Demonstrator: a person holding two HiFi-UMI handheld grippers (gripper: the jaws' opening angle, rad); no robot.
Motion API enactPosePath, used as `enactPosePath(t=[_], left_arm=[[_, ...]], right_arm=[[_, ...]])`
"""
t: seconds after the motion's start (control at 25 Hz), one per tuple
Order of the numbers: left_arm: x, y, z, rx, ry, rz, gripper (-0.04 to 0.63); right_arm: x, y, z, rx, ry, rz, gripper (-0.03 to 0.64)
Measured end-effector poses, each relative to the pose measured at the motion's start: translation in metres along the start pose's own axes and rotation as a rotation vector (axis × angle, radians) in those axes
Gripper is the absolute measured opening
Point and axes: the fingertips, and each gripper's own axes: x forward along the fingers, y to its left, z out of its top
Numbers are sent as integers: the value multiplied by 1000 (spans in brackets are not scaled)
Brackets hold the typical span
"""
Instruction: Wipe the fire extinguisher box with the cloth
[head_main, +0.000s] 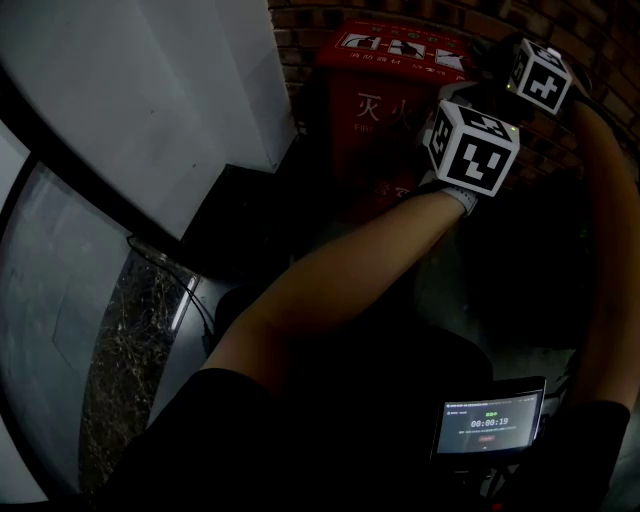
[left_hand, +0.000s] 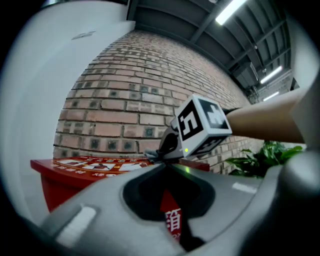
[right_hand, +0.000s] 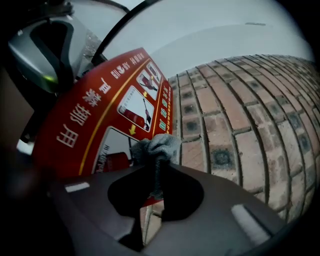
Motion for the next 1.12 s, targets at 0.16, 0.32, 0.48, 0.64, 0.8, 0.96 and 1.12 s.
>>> enactPosePath(t=[0.16,0.32,0.48,0.64,0.8,0.96,1.12], left_arm=[[0,0,0,3,5,4,2],[1,0,1,-14,13,4,2],[-1,-1,1,8,24,8,2],[-9,-3,1,10,41,11,2],[-12,-1,10,29,23,24,2],[-19,-6,18,29,13,13,2],[-26,-7,34,15,-8,9,2]], right_arm=[[-15,17,6,36,-36,65,32],[-34,32,14,74,-62,134,32],[-50,42,21,84,-81,169,32],[-67,54,30,76,-92,202,32],[-79,61,38,47,-101,247,32],[-92,65,38,35,-88,275,33],[-105,46,25,40,-49,230,34]])
